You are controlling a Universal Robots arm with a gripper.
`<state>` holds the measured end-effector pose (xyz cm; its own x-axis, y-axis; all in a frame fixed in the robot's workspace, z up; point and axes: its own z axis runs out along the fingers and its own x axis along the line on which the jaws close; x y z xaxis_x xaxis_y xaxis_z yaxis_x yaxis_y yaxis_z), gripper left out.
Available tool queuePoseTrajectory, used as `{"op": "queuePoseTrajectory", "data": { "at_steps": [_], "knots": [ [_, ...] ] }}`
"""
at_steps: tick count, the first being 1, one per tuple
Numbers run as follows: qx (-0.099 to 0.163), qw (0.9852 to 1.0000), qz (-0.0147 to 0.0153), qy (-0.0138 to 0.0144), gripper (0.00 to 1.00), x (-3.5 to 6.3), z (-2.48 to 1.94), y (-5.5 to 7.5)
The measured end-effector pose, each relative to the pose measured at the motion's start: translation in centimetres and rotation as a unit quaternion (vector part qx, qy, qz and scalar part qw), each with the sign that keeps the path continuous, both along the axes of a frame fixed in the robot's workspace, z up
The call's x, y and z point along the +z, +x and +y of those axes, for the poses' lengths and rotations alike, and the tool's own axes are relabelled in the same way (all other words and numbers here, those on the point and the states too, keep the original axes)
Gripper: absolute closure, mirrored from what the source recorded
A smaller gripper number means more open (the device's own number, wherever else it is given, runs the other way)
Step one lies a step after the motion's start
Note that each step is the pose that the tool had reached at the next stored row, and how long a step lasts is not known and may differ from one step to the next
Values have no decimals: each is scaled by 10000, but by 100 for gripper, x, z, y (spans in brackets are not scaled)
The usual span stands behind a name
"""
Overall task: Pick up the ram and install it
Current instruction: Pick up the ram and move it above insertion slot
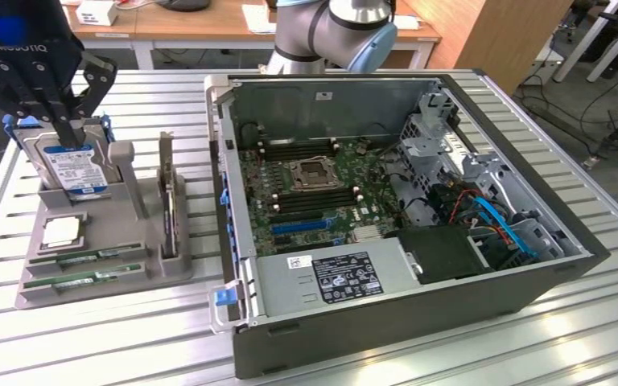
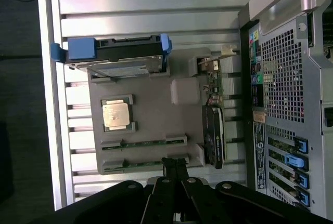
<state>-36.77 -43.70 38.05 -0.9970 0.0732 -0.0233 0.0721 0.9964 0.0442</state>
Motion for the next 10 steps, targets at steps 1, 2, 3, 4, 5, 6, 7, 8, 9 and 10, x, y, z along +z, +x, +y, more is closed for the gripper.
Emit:
{"op": "queuePoseTrajectory", "data": {
  "at_steps": [1,2,3,4,5,6,7,8,9,10],
  "knots": [
    [32,10000,0,-3,91,0,0,-1],
    [70,10000,1,-6,91,1,0,-2],
    [119,9999,1,-9,91,1,0,-3],
    [183,9998,0,-11,91,0,0,-4],
    [251,9997,0,-12,91,0,0,-4],
    [335,9994,0,-13,91,0,1,-5],
    [412,9992,0,-14,91,0,1,-5],
    [490,9988,-1,-15,91,-1,1,-6],
    [568,9984,-1,-18,91,-1,1,-6],
    [646,9979,-1,-22,91,-1,0,-6]
  ]
}}
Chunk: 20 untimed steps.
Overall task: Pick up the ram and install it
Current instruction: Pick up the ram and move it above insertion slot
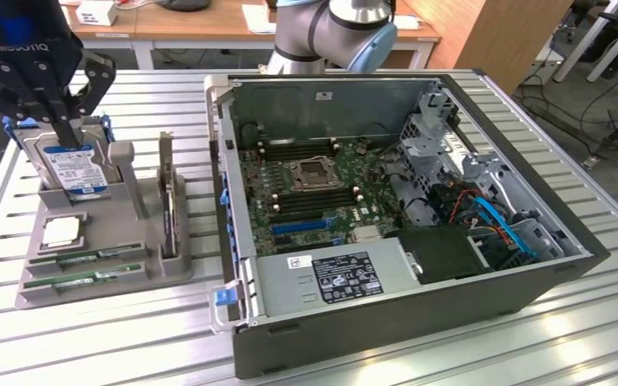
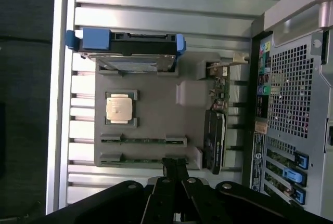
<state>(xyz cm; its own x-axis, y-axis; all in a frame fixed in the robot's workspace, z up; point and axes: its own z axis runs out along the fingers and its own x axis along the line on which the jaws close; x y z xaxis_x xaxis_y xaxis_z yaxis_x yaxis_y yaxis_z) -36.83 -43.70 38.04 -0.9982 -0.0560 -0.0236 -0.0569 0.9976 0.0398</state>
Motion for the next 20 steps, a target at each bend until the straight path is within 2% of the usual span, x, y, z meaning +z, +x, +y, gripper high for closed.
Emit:
{"op": "queuePoseTrajectory", "data": {
  "at_steps": [6,11,16,20],
  "knots": [
    [456,9990,0,-27,91,0,0,-1],
    [841,9964,0,-40,91,-1,0,-3],
    [1226,9924,0,-52,91,-2,0,-5],
    [1547,9879,-1,-58,91,-4,0,-6]
  ]
}}
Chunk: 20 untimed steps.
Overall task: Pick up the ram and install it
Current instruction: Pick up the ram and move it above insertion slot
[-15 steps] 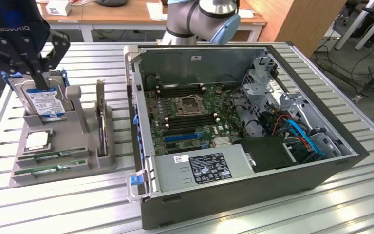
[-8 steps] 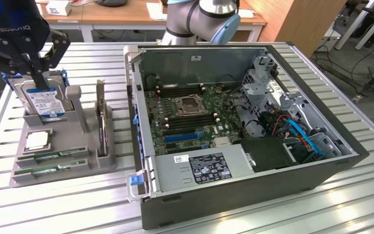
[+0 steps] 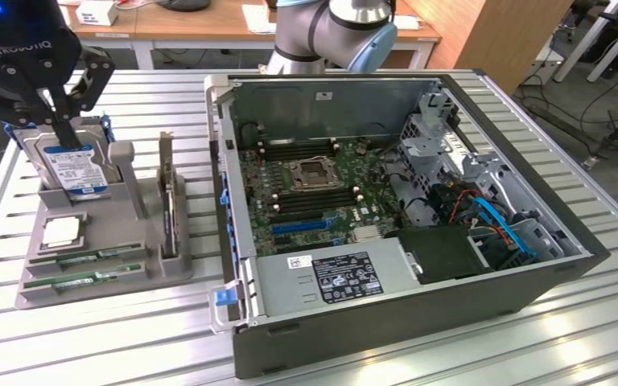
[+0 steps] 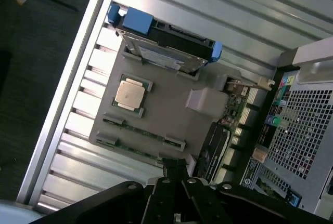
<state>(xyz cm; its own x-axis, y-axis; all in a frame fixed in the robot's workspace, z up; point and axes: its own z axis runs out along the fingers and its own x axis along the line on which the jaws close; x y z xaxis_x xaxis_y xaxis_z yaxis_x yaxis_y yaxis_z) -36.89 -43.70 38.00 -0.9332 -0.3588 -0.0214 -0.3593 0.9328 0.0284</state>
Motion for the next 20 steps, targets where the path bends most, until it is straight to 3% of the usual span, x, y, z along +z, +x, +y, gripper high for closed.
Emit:
{"op": "queuePoseTrajectory", "data": {
  "at_steps": [6,11,16,20],
  "knots": [
    [492,9988,0,-7,91,-3,0,-2],
    [908,9959,0,-11,91,-7,0,-4],
    [1352,9908,0,-13,91,-10,0,-4],
    [1711,9853,-1,-14,91,-13,0,-4]
  ]
}}
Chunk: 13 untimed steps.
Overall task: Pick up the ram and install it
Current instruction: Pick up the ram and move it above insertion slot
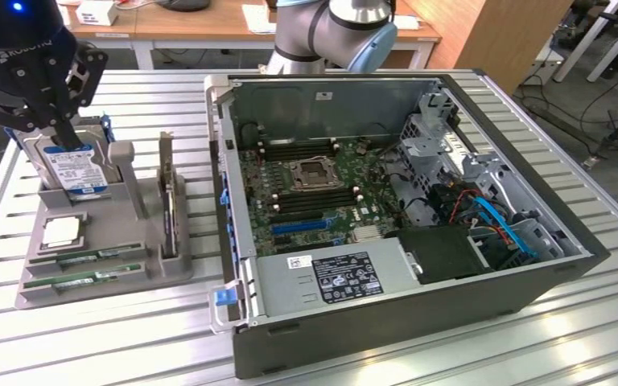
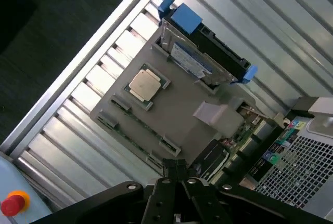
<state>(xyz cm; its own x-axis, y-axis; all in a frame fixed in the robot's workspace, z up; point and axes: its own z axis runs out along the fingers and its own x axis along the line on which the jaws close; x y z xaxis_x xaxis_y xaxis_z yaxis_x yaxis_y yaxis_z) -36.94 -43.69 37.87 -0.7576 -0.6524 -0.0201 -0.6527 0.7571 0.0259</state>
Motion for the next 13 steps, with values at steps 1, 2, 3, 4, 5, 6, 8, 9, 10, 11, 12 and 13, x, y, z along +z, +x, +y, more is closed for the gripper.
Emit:
{"op": "queuePoseTrajectory", "data": {
  "at_steps": [1,2,3,4,5,6,8,9,10,11,12,13],
  "knots": [
    [86,10000,0,-1,91,0,0,0],
    [173,9999,0,-1,91,-1,0,0],
    [258,9997,0,-1,91,-2,0,0],
    [343,9994,0,-2,91,-2,0,0],
    [429,9991,0,-2,91,-4,0,0],
    [512,9987,0,-3,91,-4,0,0],
    [677,9977,0,-4,91,-6,0,-1],
    [749,9972,1,-5,91,-6,0,-1],
    [816,9967,1,-6,91,-5,-1,-2],
    [882,9961,1,-6,91,-6,-1,-2],
    [950,9955,1,-6,91,-7,-1,-4],
    [1018,9948,0,-6,91,-8,-1,-5]
  ]
}}
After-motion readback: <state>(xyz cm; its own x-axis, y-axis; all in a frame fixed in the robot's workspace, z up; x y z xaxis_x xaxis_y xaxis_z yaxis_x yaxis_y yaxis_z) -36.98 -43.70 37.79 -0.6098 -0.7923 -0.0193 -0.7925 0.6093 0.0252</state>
